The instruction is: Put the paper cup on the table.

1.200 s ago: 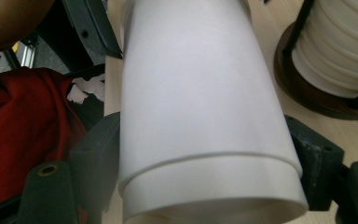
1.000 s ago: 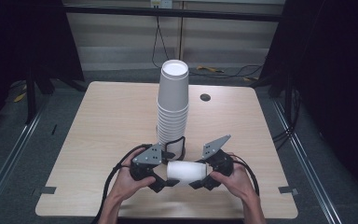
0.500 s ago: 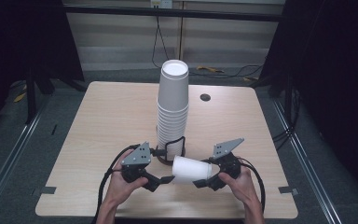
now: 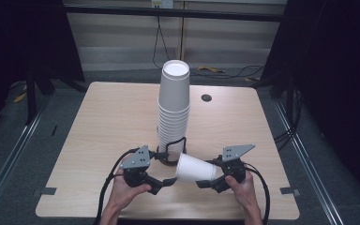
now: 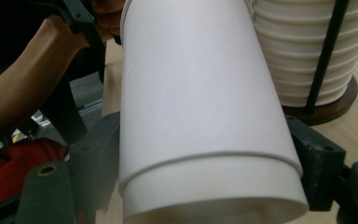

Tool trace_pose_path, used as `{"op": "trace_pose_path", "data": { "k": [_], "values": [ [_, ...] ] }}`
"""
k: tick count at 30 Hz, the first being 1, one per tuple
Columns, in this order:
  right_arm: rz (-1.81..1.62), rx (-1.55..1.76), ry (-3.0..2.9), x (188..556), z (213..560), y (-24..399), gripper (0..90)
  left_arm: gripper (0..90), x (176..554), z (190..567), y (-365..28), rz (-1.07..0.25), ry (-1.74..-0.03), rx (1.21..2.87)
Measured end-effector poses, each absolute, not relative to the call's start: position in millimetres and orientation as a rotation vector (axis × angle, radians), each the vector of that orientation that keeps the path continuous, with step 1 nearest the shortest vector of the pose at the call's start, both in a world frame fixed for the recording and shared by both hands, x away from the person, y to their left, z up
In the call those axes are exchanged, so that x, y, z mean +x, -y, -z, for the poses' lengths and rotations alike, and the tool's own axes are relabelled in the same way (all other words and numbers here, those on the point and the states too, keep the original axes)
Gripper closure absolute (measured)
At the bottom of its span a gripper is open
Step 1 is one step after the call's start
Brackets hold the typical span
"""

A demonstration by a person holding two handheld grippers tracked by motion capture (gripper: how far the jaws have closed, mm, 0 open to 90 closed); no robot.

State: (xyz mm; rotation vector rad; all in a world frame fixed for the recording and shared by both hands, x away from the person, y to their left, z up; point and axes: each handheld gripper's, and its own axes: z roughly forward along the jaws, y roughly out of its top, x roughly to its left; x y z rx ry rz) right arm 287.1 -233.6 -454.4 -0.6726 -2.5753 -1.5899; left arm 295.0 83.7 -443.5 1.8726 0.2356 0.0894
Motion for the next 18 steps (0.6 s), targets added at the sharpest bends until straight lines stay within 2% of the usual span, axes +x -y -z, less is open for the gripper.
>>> {"op": "trace_pose_path", "data": {
  "k": [18],
  "values": [
    [1.743,-0.631,2.501,287,466,227,22.6,15.4,295,458,-81,-0.061,-0.283,1.836]
  ]
}}
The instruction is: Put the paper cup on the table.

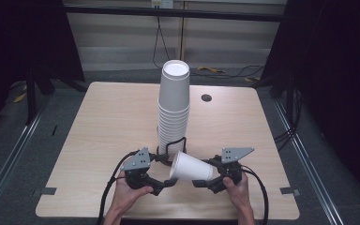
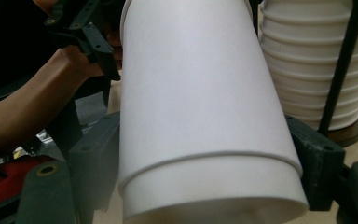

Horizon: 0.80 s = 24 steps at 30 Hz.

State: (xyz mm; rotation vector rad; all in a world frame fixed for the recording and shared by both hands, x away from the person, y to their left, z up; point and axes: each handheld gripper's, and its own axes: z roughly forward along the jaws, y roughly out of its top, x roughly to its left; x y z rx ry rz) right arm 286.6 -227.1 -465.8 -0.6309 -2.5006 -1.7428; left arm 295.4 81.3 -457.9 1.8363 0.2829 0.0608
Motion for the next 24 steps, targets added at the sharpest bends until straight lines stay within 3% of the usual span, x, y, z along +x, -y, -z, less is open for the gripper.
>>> {"op": "trace_pose_path", "data": {
  "k": [7,11,24],
  "values": [
    [1.746,-0.597,2.495,285,468,226,22.7,12.3,302,461,-75,-0.023,-0.276,1.828],
    [1.747,-0.579,2.503,285,467,225,22.7,0.0,307,461,-69,-0.018,-0.289,1.844],
    [1.720,-0.527,2.528,287,463,218,22.7,2.1,310,461,-57,0.037,-0.234,1.855]
  ]
}}
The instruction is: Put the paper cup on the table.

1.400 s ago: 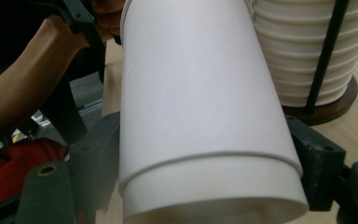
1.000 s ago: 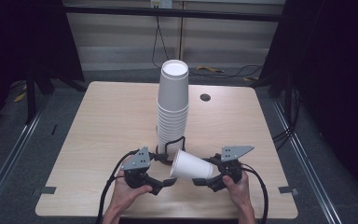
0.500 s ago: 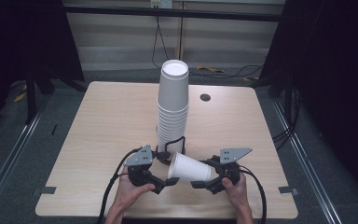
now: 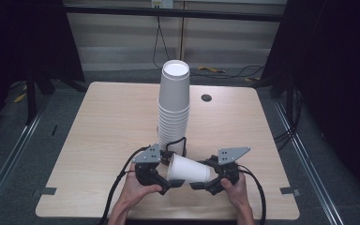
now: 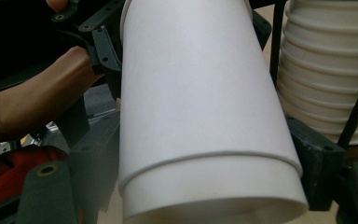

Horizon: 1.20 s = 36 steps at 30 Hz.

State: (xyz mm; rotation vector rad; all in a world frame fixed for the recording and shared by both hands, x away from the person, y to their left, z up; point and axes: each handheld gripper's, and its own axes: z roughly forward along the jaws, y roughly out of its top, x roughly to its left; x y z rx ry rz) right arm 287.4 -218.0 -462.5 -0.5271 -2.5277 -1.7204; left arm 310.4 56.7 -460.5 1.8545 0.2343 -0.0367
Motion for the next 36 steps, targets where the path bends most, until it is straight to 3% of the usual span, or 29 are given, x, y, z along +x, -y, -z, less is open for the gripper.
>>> {"op": "trace_pose_path", "data": {
  "k": [19,36],
  "values": [
    [1.711,-0.458,2.506,290,467,221,22.1,7.8,314,458,-59,0.127,-0.189,1.806],
    [1.749,-0.525,2.494,291,473,226,13.5,9.2,310,452,-63,0.065,-0.202,1.865]
  ]
}}
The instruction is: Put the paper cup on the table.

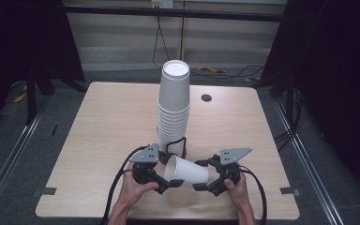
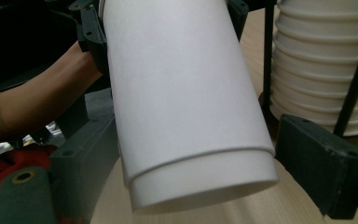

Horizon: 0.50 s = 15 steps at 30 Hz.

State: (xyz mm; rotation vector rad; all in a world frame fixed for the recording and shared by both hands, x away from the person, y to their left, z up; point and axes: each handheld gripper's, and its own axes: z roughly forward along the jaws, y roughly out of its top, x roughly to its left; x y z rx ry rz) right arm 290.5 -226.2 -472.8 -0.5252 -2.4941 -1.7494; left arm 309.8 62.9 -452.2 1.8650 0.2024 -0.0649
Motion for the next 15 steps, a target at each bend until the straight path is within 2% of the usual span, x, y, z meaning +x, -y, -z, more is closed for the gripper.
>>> {"op": "trace_pose_path", "data": {
  "k": [15],
  "values": [
    [1.815,-0.670,2.535,286.3,469.2,234.4,13.0,9.1,307.4,442.3,-71.6,-0.001,-0.253,1.916]
  ]
}}
